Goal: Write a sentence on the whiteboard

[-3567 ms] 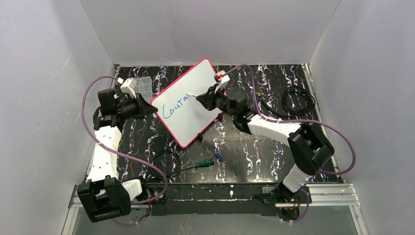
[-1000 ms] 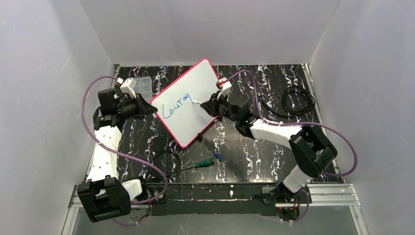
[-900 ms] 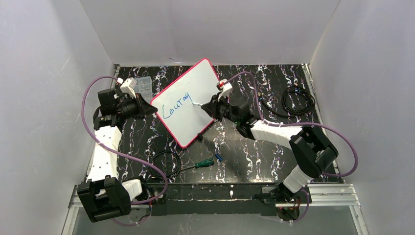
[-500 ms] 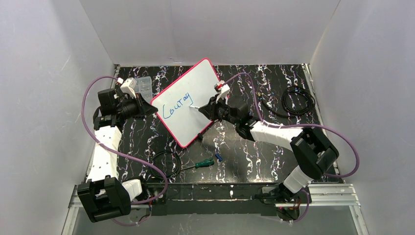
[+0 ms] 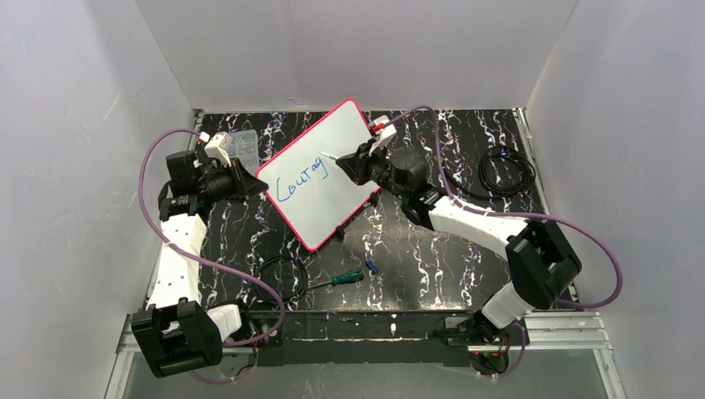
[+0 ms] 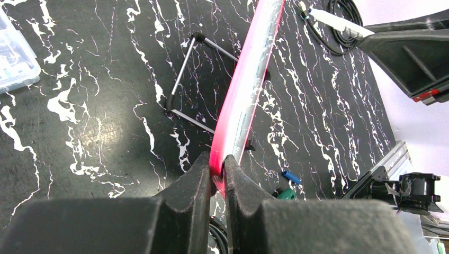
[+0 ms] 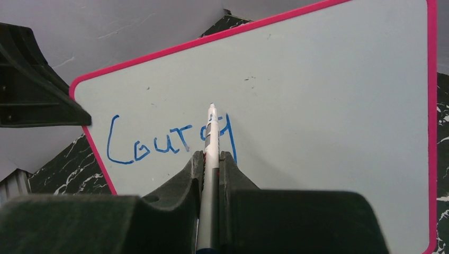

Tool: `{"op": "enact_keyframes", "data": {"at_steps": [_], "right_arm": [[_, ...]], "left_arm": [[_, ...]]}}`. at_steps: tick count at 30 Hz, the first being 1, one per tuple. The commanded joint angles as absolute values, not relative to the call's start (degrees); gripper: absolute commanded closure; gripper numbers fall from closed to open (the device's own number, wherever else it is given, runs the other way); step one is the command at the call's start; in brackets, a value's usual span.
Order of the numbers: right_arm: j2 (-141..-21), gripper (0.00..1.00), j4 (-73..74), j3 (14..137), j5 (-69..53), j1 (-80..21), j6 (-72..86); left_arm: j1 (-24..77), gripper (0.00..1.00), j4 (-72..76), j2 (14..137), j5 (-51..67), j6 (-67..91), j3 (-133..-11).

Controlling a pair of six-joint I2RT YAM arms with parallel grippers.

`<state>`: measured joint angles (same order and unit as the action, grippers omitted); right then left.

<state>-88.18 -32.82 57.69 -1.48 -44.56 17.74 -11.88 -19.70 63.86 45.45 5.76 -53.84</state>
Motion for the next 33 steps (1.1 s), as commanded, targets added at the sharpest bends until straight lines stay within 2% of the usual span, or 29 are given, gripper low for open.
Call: {"op": "enact_keyframes", "data": {"at_steps": [1, 33], "right_arm": [[-90.2, 0.99, -34.3, 60.2, -0.4, -43.9, 17.1], [-94.2, 0.99, -36.4, 60.6, 2.0, -42.6, 17.3]], "left_arm": [[-11.7, 1.0, -21.8, 63.6, 43.9, 3.5, -54.2], [-11.8, 1.0, -21.7, 63.9, 44.0, 3.5, -54.2]]}}
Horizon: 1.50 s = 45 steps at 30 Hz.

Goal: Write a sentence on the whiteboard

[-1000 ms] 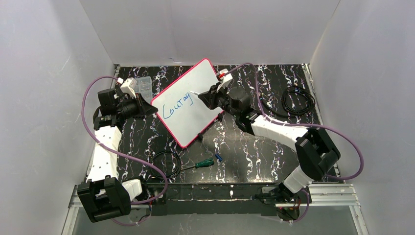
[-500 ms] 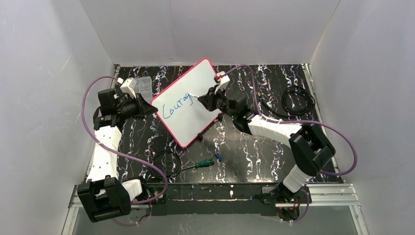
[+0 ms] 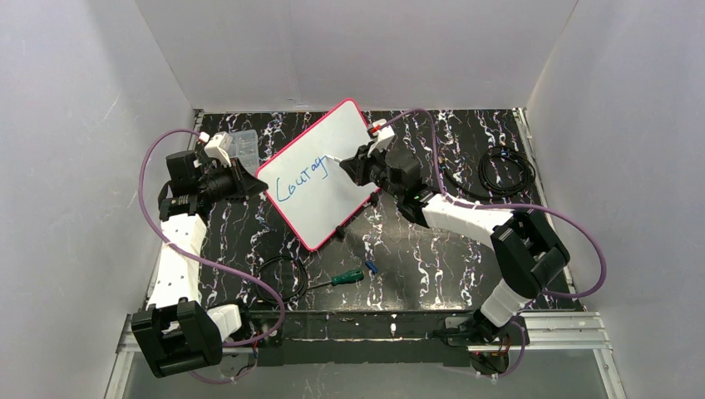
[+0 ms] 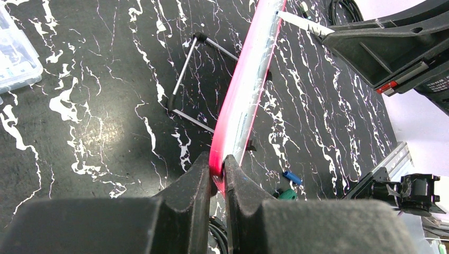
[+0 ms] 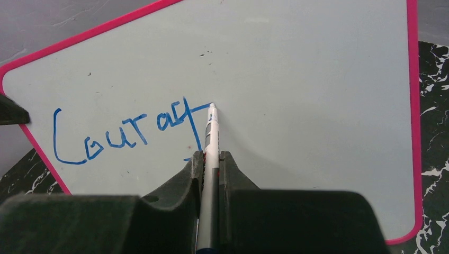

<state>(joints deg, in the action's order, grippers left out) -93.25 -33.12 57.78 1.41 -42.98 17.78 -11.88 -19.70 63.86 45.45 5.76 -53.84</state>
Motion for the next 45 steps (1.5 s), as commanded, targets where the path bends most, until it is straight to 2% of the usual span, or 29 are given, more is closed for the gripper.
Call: {"op": "enact_keyframes", "data": {"at_steps": [1, 20, 45], "right_arm": [[-94.3, 0.99, -36.7, 60.7, 1.8, -42.6, 17.4], [-95.6, 0.99, -37.9, 60.8, -3.7, -42.7, 17.4], [-93.3, 0.99, -36.0, 54.4, -2.4, -42.7, 17.4]], "left_arm": [[-11.7, 1.0, -21.7, 63.9, 44.0, 3.5, -54.2], [-11.8, 1.0, -21.7, 64.0, 44.1, 3.5, -54.3], [-11.7, 1.0, -21.7, 64.0, 44.0, 3.5, -54.2]]}}
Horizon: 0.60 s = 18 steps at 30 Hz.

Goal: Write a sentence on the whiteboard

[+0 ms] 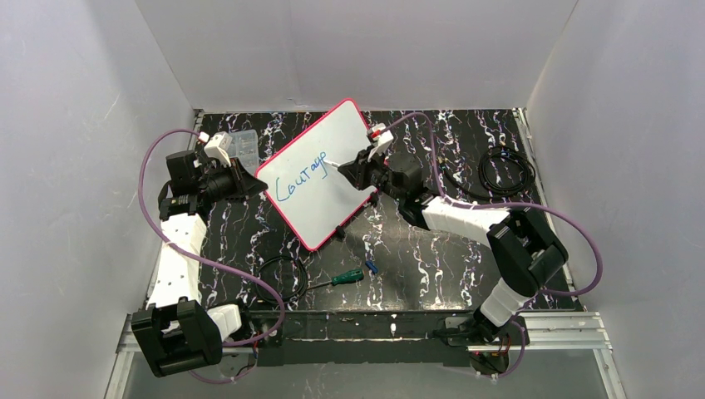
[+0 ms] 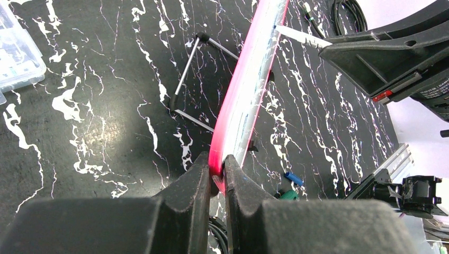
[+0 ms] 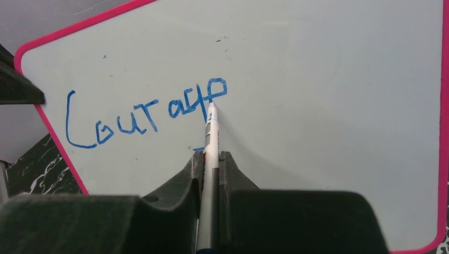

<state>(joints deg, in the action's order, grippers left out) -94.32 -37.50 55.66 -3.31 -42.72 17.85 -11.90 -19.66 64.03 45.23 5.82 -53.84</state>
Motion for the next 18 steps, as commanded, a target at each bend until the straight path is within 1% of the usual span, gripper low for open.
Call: {"op": "enact_keyframes", "data": {"at_steps": [1, 8, 18], "right_arm": [[-93.3, 0.99, -35.9, 54.3, -2.4, -42.7, 17.4], [-93.0, 0.99, -35.8, 53.8, -1.3, -42.7, 17.3], [-93.6, 0.99, -33.8, 57.4, 2.5, -42.6, 16.4]], "left_arm": [[-11.8, 1.0, -21.7, 64.0, 44.0, 3.6, -54.2], [-11.8, 1.0, -21.7, 63.9, 44.0, 3.6, -54.2], [-11.7, 1.0, -21.7, 63.9, 43.9, 3.5, -54.1]]}}
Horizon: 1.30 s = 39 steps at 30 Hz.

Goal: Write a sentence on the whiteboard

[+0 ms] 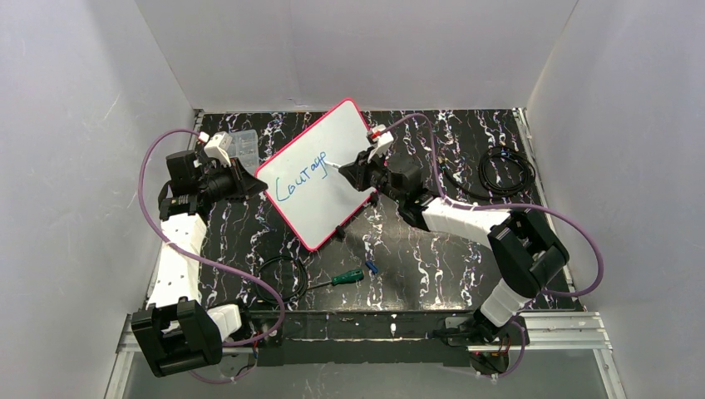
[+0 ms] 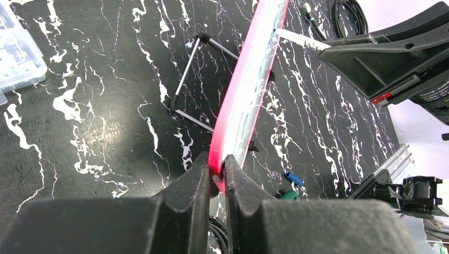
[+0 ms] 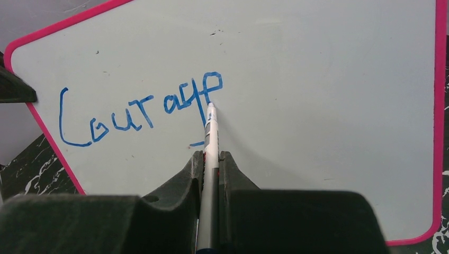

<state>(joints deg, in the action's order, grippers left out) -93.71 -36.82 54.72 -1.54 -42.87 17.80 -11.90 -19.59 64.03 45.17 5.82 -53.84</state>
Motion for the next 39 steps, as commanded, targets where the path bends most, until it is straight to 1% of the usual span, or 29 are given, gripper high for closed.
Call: {"op": "enact_keyframes", "data": {"at_steps": [1, 12, 26, 34, 39], "right_arm": [[-93.7, 0.99, -33.6, 57.7, 2.5, -42.6, 16.3], [-93.5, 0.99, -33.4, 58.5, 1.0, -41.7, 16.1], [-84.9, 0.99, -28.9, 59.1, -2.1, -40.3, 13.7], [-87.5, 0.99, -28.0, 61.4, -8.6, -36.5, 13.9], [-89.5, 0.99, -29.1, 61.8, -10.1, -35.6, 14.3]], "left_arm": [[-11.8, 1.0, -21.7, 63.9, 43.9, 3.5, -54.1], [-11.7, 1.0, -21.7, 63.8, 43.6, 3.5, -54.1], [-11.7, 1.0, -21.7, 63.4, 43.2, 3.6, -54.0], [-11.7, 1.0, -21.7, 63.4, 42.9, 3.7, -54.1], [-11.7, 1.0, -21.6, 63.7, 43.0, 3.7, -54.1]]}}
